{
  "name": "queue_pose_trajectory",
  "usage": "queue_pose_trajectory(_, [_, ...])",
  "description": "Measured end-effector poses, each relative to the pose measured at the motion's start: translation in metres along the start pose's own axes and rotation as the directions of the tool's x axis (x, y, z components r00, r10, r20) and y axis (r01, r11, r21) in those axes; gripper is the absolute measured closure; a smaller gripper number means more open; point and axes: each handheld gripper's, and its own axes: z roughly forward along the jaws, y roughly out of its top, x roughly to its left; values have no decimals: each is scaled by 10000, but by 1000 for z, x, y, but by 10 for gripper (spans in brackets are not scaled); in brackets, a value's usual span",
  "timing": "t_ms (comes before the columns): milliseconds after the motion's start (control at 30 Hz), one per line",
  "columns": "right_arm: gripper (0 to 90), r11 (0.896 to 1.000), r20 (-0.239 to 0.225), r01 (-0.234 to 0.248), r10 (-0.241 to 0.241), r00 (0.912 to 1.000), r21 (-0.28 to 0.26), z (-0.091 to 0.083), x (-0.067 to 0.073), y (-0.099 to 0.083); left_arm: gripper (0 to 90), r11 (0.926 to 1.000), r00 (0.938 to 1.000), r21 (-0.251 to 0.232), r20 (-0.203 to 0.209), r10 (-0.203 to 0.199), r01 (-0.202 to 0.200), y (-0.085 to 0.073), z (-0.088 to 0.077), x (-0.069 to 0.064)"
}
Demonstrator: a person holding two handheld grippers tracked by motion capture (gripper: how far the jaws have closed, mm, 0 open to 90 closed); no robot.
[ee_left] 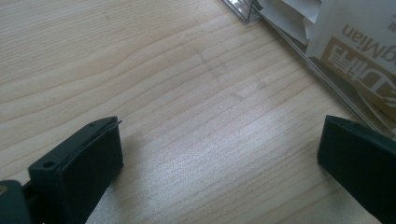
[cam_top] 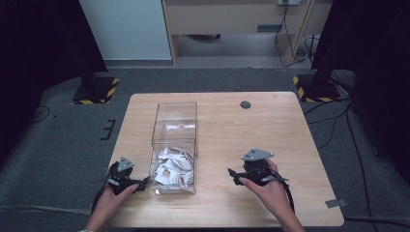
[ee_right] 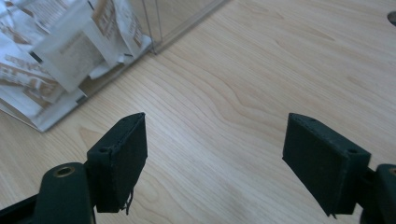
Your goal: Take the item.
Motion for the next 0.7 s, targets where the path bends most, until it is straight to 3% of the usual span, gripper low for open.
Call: queue_pose_trajectory(700, [367, 9949, -873, 824, -873, 9924, -580, 0, 38, 66, 0, 10000, 10000, -2, -2, -4, 4, 0, 0, 0])
